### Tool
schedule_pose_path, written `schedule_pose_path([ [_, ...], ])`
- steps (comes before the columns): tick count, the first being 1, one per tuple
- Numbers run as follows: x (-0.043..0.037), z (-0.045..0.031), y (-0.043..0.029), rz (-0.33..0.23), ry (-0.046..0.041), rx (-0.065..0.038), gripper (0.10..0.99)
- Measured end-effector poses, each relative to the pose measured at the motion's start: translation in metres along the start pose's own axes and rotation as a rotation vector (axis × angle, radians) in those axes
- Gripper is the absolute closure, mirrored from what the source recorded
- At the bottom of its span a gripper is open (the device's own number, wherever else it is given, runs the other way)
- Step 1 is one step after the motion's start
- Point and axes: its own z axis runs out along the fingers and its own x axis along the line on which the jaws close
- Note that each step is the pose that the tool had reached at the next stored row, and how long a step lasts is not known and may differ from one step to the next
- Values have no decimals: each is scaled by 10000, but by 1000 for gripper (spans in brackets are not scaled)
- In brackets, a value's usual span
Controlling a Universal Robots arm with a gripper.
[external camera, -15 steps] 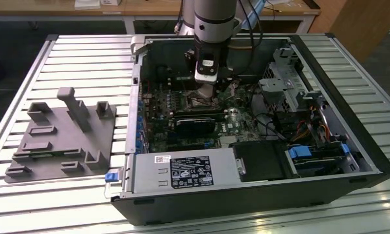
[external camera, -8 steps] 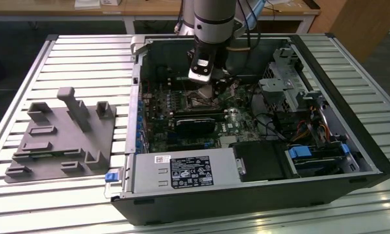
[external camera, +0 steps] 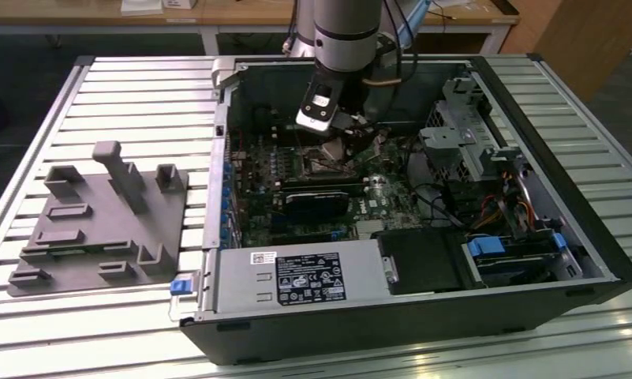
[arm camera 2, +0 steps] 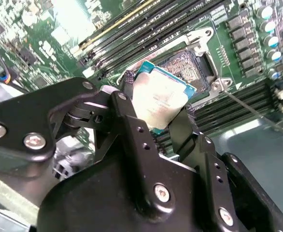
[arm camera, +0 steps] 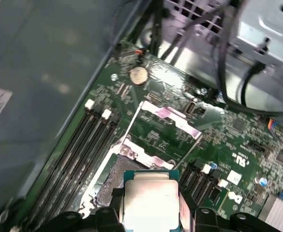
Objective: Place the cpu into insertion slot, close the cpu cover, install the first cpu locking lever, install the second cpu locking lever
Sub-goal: 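Place the cpu into insertion slot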
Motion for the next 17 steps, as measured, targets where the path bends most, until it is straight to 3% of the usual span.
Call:
schedule_pose_path([
  [17, -1, 40, -4, 3078, -266, -40, 549],
])
